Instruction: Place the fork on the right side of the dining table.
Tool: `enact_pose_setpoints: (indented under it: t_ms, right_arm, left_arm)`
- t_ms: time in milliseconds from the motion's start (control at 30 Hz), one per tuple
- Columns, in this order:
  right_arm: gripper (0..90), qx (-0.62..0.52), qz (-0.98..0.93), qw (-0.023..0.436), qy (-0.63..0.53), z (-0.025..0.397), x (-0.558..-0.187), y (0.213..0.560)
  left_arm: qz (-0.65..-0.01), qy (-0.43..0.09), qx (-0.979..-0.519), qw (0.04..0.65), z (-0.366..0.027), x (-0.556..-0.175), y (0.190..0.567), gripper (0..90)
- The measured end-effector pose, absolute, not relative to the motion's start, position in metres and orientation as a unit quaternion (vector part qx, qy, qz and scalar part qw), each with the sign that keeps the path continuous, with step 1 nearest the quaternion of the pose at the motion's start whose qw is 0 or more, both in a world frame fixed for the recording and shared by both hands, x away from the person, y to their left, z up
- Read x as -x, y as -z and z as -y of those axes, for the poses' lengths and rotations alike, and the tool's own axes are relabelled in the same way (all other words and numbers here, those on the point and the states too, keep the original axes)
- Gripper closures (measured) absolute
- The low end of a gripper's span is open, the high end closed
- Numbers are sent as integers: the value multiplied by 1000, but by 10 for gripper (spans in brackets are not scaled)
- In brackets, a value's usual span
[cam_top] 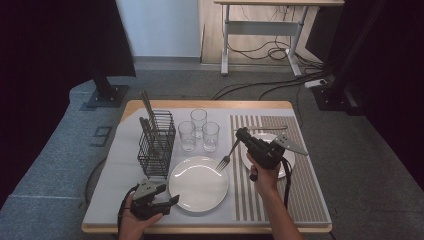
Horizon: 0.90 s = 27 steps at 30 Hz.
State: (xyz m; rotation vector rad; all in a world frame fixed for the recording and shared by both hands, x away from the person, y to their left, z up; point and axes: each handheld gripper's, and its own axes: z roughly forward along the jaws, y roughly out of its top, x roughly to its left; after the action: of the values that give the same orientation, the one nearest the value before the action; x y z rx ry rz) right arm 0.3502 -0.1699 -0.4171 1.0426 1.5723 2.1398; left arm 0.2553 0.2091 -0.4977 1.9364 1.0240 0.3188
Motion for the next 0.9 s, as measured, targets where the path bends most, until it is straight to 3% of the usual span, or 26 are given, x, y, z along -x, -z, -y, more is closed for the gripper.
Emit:
enact_pose_setpoints:
  t_ms: [900]
  right_arm:
    - [856,-378,-546,147,-733,185,-344,431]
  left_arm:
    - [-413,-126,-785,444,-208,-255,498,323]
